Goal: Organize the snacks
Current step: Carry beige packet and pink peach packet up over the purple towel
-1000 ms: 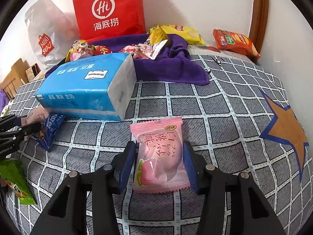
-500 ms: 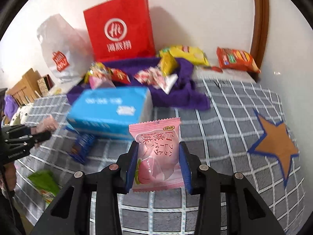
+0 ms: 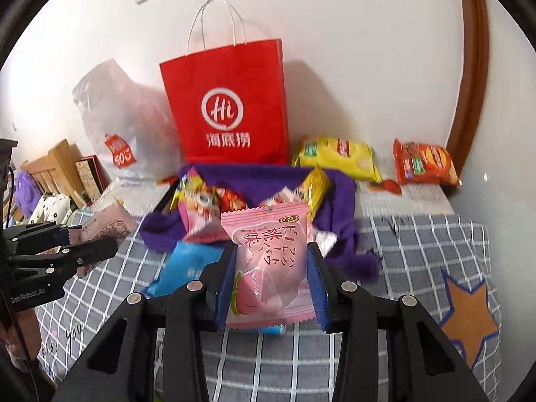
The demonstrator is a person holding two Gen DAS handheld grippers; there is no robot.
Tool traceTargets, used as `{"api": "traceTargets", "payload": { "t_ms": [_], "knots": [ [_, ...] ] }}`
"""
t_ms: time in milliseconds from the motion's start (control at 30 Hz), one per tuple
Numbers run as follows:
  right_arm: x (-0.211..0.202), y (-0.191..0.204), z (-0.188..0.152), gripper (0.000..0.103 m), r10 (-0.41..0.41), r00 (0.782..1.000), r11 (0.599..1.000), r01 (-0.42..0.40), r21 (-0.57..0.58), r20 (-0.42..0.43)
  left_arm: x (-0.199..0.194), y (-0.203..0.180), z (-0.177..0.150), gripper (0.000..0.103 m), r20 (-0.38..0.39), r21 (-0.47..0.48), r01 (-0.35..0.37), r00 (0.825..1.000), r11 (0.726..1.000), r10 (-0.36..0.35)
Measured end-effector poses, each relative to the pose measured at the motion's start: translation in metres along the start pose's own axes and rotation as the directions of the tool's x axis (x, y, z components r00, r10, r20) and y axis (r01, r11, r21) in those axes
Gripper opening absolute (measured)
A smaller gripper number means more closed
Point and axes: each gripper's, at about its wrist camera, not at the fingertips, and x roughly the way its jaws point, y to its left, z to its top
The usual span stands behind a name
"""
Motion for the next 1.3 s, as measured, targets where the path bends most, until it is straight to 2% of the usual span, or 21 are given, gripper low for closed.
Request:
{"api": "traceTargets", "payload": {
  "t_ms": [267, 467, 600, 733, 833, 933, 1100, 1233, 1300],
  "knots": [
    [0.027, -0.01, 0.044, 0.04, 0.015, 1.0, 1.0, -0.015, 0.027, 0.02, 0.025, 0.016, 0.039, 0.031, -0.002, -0.051, -0.038, 0.999, 0.998, 0.037],
    [0.056, -0.016, 0.077, 0.04, 0.025, 0.999, 0.998, -0.026, 0.048, 0.023, 0.049, 0.025, 0.066, 0.031, -0.015, -0.053, -0.057, 0.998, 0.997, 0.057],
    [0.074, -0.022, 0.094, 0.04, 0.013, 1.0, 0.998, -0.014, 0.06, 0.026, 0.062, 0.034, 0.083, 0.031, -0.002, -0.074, -0.044, 0.999, 0.996, 0.044],
    [0.095, -0.027, 0.094, 0.04, 0.031, 1.0, 0.997, -0.031, 0.073, 0.008, 0.081, 0.044, 0.09, 0.031, -0.003, -0.086, -0.052, 0.999, 0.995, 0.052],
    [0.119, -0.03, 0.089, 0.04, 0.038, 0.998, 0.997, -0.035, 0.074, -0.042, 0.094, 0.05, 0.084, 0.031, 0.002, -0.063, -0.08, 0.997, 0.995, 0.08],
    [0.139, -0.033, 0.083, 0.04, 0.048, 0.996, 0.997, -0.043, 0.065, -0.078, 0.106, 0.055, 0.083, 0.031, -0.034, -0.037, -0.116, 0.993, 0.993, 0.115],
    [0.161, -0.037, 0.074, 0.04, 0.043, 0.99, 0.998, -0.036, 0.057, -0.135, 0.114, 0.069, 0.081, 0.031, -0.054, -0.077, -0.101, 0.994, 0.992, 0.097],
    [0.169, -0.043, 0.071, 0.041, 0.117, 0.979, 0.99, -0.102, 0.1, -0.165, 0.124, 0.067, 0.079, 0.031, -0.086, -0.084, -0.09, 0.993, 0.992, 0.083],
    [0.173, -0.042, 0.069, 0.041, 0.082, 0.981, 0.995, -0.069, 0.078, -0.178, 0.125, 0.064, 0.078, 0.031, -0.085, -0.072, -0.095, 0.992, 0.993, 0.089]
  ]
}}
